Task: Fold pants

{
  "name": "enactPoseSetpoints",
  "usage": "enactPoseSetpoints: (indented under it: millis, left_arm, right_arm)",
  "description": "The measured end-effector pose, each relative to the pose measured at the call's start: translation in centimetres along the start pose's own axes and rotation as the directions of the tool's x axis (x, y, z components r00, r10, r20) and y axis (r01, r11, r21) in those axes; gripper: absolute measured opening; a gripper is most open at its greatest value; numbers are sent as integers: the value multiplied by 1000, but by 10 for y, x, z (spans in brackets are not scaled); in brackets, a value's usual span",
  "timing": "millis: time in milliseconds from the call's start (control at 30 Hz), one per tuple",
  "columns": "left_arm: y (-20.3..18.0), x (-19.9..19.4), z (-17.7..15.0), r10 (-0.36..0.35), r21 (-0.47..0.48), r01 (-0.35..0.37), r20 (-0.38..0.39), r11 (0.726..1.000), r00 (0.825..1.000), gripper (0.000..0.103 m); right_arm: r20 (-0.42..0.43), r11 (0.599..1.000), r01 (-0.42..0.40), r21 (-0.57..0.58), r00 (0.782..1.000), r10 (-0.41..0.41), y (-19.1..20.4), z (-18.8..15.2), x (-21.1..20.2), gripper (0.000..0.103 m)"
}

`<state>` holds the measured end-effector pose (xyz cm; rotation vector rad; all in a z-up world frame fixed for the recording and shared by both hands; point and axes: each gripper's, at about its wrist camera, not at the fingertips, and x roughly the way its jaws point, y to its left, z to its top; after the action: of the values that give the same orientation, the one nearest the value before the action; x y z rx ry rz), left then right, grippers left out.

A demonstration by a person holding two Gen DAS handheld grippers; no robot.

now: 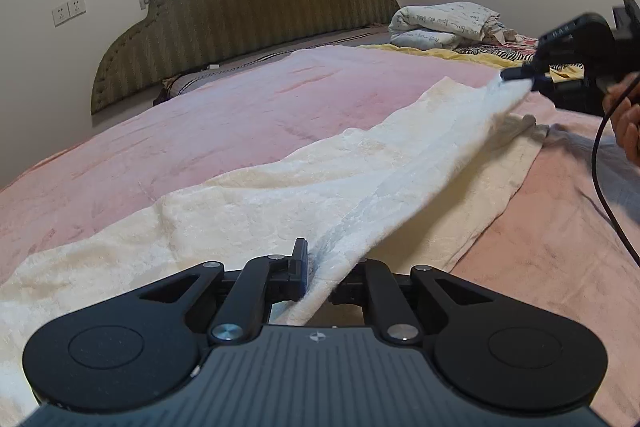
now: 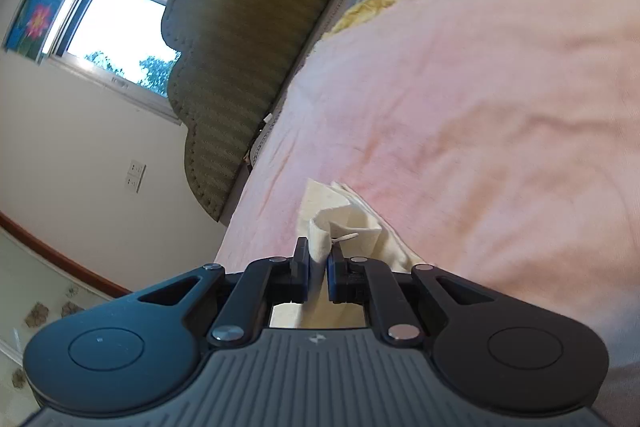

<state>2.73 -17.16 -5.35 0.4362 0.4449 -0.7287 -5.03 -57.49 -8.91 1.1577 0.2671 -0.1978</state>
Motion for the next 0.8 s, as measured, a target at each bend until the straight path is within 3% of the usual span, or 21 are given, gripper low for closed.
enactPoseSetpoints:
  millis: [133, 300, 467, 500, 533, 600, 633, 700, 767, 800]
  left_arm:
    - [-10, 2, -6, -3, 73, 3, -11, 997, 1000, 12]
    - [-9, 6, -8, -12, 98, 15, -33, 995, 999, 13]
    - [-3, 3, -8, -36, 83, 40, -54, 996, 998, 27]
    - [-3, 1, -8, -32, 88, 36, -56, 995, 998, 31]
    - [-4, -1, -7, -37, 98, 42, -54, 994, 998, 32]
    - [-4, -8, -6, -63, 113, 69, -54, 991, 997, 33]
    - [-3, -12, -5, -86, 109, 91, -53, 990, 995, 35]
    - [3, -19, 1, -148, 68, 151, -54, 986, 988, 41]
    - [12, -25, 9, -218, -8, 217, -50, 976, 975, 51]
    - [16, -28, 14, -238, -39, 236, -39, 971, 971, 62]
  right_arm:
    - [10, 994, 36, -101, 999, -35, 12, 1, -11, 9]
    - [-34, 968, 181, -174, 981, -189, -1, -13, -4, 8]
    - [-17, 920, 234, -315, 968, -252, 21, -17, -9, 15]
    - [1, 907, 259, -331, 962, -274, 26, -16, -10, 24]
    - [50, 877, 326, -354, 943, -330, 31, -15, -12, 40]
    - [141, 821, 416, -391, 908, -394, 41, -15, -15, 62]
    - [187, 808, 427, -407, 904, -384, 46, -16, -18, 62]
    - [227, 792, 402, -460, 915, -332, 60, -17, -17, 62]
    - [177, 770, 329, -547, 944, -278, 79, -19, -3, 62]
    - [128, 753, 280, -596, 959, -254, 89, -23, 8, 61]
